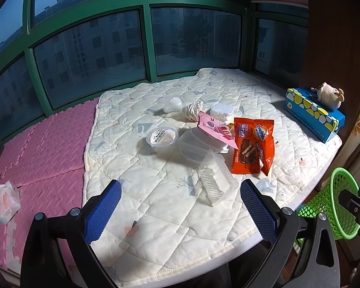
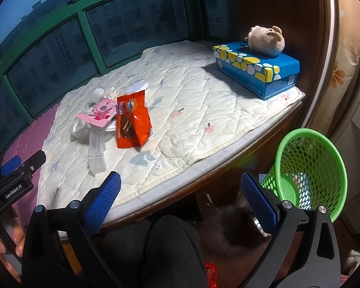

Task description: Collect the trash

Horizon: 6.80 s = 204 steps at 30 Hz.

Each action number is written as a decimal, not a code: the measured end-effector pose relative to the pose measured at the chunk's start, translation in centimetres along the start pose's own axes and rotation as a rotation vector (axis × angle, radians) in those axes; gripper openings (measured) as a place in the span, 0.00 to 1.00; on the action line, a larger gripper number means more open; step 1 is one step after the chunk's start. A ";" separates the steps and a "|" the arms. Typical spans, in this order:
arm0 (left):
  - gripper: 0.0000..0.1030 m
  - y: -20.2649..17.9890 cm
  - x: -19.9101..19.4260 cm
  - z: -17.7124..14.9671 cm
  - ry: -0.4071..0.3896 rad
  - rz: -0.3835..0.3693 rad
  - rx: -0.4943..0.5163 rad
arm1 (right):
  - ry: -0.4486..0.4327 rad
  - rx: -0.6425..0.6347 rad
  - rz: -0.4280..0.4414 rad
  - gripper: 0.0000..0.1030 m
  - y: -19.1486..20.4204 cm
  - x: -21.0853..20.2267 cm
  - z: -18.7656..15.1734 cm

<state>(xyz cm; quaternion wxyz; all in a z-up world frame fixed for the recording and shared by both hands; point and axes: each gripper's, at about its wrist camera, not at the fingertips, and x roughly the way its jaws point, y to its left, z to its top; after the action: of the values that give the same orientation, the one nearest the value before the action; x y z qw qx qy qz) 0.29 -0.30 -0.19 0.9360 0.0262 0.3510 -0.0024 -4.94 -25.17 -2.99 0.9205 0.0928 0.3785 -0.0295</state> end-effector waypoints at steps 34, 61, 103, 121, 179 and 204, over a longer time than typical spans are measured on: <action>0.93 4.1 3.5 2.4 0.042 0.043 -0.068 | 0.048 -0.065 0.081 0.95 2.6 6.2 4.1; 0.93 5.1 7.2 5.0 0.081 -0.012 -0.102 | 0.166 -0.122 0.202 0.57 6.9 18.7 8.6; 0.04 -1.1 11.8 7.6 0.183 -0.322 -0.041 | -0.028 0.041 0.006 0.27 -6.5 5.2 4.1; 0.03 -9.1 4.3 9.4 0.082 -0.533 0.086 | -0.030 0.213 -0.220 0.28 -18.1 2.6 1.3; 0.63 -24.9 3.3 0.9 0.204 -0.621 0.348 | -0.098 0.329 -0.213 0.77 -23.6 -3.3 -3.6; 0.67 1.2 8.6 2.6 0.191 -0.166 -0.098 | -0.060 0.086 0.022 0.81 -8.8 2.8 2.2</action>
<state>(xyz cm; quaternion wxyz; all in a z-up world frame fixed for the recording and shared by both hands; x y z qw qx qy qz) 8.53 0.90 -3.81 0.8950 -0.0484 0.4393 -0.0603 -2.57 -34.16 -4.72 0.9268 0.1354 0.3482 -0.0386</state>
